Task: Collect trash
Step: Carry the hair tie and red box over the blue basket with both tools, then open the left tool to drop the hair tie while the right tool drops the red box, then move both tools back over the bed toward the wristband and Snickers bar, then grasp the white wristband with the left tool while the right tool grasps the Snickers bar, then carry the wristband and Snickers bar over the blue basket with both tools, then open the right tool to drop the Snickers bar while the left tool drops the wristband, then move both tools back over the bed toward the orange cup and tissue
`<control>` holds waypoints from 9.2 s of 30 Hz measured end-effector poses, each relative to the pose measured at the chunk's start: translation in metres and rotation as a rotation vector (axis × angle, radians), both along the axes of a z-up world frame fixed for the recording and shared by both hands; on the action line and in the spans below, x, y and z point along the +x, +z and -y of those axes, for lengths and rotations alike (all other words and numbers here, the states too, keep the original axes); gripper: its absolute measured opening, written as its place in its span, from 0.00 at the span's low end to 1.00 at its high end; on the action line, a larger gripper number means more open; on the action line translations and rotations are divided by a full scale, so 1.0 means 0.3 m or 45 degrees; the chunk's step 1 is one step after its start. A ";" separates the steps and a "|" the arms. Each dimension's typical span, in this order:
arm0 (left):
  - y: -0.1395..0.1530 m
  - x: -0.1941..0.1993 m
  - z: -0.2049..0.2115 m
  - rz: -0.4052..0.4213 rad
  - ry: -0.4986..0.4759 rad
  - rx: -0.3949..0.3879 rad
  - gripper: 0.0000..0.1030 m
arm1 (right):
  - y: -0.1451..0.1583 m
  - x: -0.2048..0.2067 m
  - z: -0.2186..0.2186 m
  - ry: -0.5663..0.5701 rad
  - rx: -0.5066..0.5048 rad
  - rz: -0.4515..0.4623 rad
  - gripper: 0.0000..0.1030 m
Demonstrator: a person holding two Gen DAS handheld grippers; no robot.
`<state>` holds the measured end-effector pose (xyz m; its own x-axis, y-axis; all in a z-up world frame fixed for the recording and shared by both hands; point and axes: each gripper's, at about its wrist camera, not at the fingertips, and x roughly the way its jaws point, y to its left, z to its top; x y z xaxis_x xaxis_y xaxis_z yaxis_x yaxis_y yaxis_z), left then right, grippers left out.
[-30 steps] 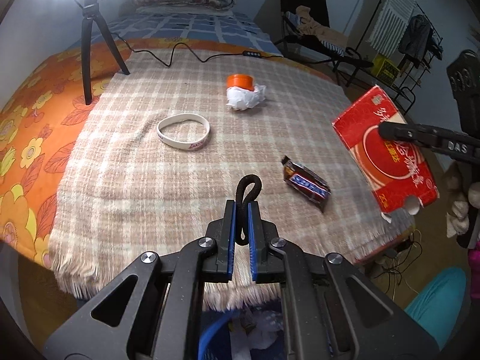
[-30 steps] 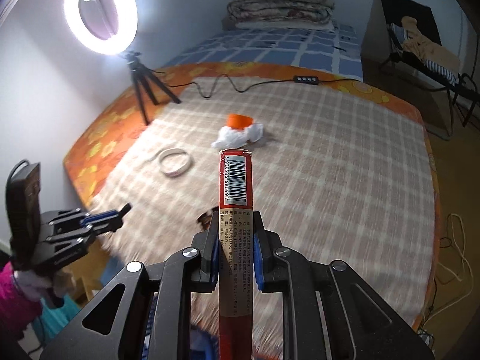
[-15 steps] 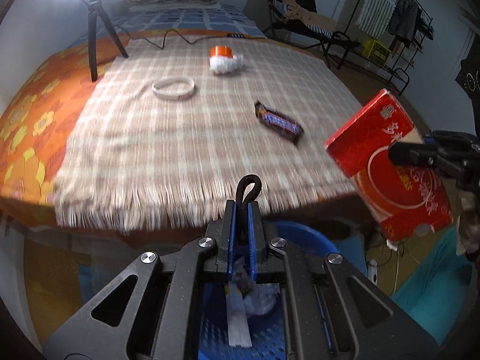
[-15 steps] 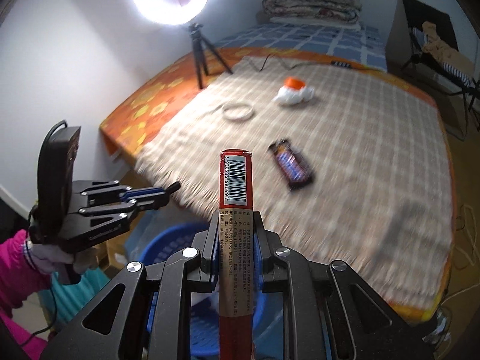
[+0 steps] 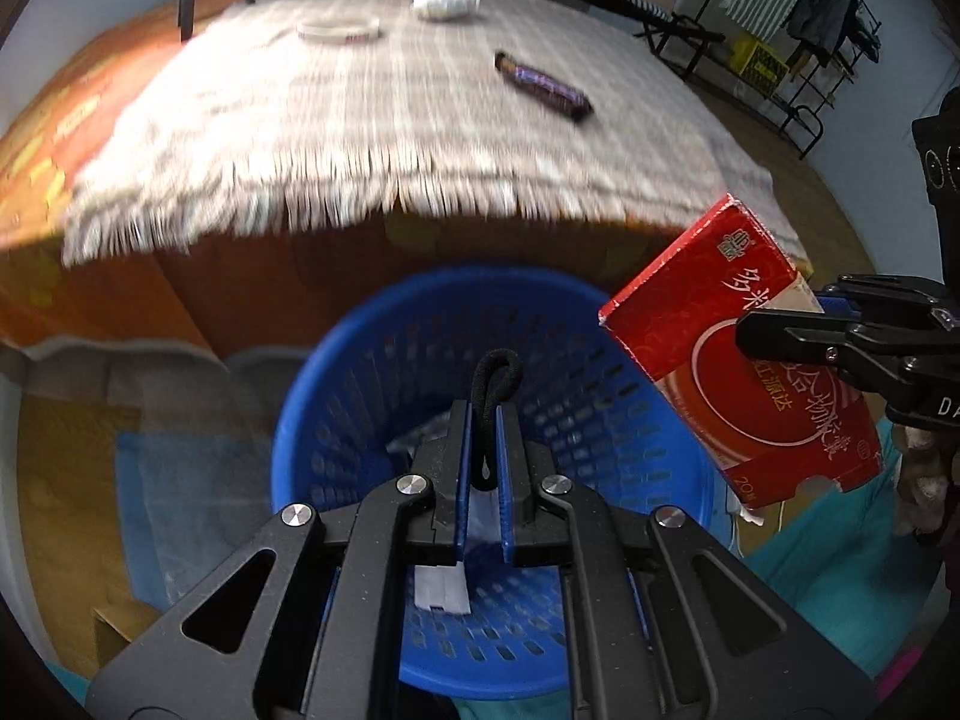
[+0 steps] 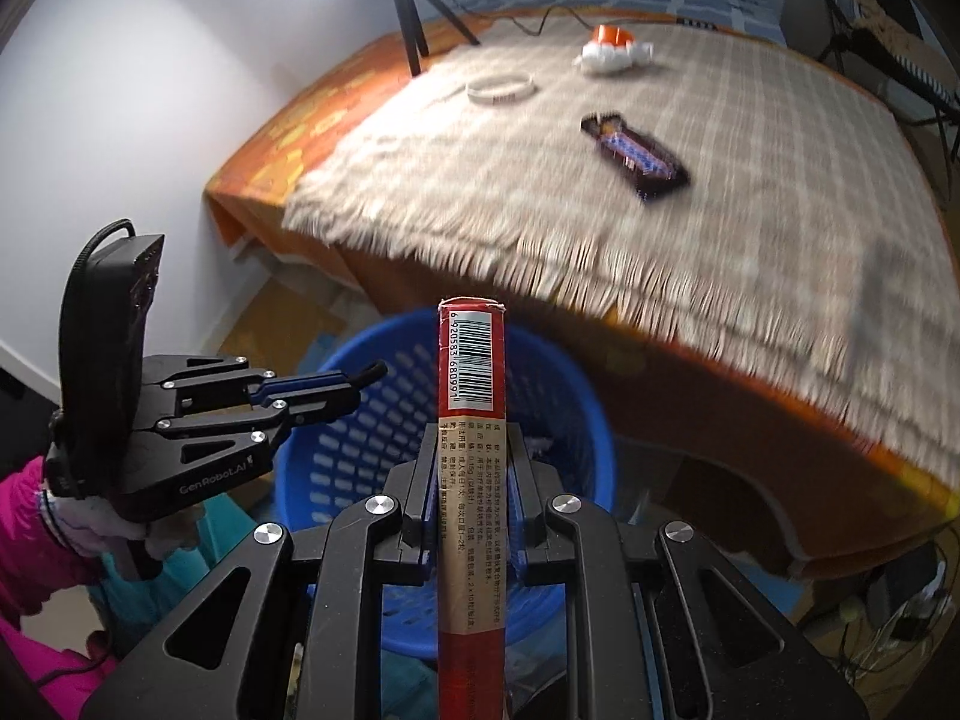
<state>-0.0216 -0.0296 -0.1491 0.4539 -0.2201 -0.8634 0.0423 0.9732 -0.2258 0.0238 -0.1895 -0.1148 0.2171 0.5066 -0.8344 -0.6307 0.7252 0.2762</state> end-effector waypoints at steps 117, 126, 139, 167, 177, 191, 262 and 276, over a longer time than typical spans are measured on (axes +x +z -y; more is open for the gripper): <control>0.035 1.006 -0.297 0.016 0.202 0.258 0.74 | -0.062 0.615 -0.192 -0.005 -0.131 0.167 0.75; 0.043 1.020 -0.314 0.070 0.192 0.226 0.30 | -0.060 0.637 -0.172 -0.056 -0.089 0.141 0.60; 0.087 0.917 -0.284 0.119 0.182 0.173 0.04 | -0.002 0.633 -0.125 -0.113 0.002 0.130 0.05; 0.331 0.406 -0.118 0.267 0.036 0.115 0.04 | 0.125 0.309 0.024 -0.151 0.072 0.190 0.05; 0.243 0.197 -0.063 0.212 0.011 0.106 0.04 | 0.094 0.121 0.005 -0.089 0.065 0.179 0.05; 0.047 0.015 -0.026 0.074 0.019 0.077 0.04 | -0.031 -0.029 -0.028 -0.028 0.031 0.070 0.05; -0.123 -0.060 -0.054 -0.048 0.128 0.155 0.66 | -0.170 -0.057 -0.035 -0.163 -0.183 -0.007 0.63; -0.102 -0.014 -0.051 -0.048 0.138 0.114 0.66 | -0.126 0.000 -0.013 -0.231 -0.200 0.043 0.63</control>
<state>-0.0257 -0.0142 -0.1799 0.4374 -0.0927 -0.8945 -0.0711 0.9880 -0.1372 0.0238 -0.1857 -0.1525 0.3217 0.3217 -0.8905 -0.4933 0.8597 0.1324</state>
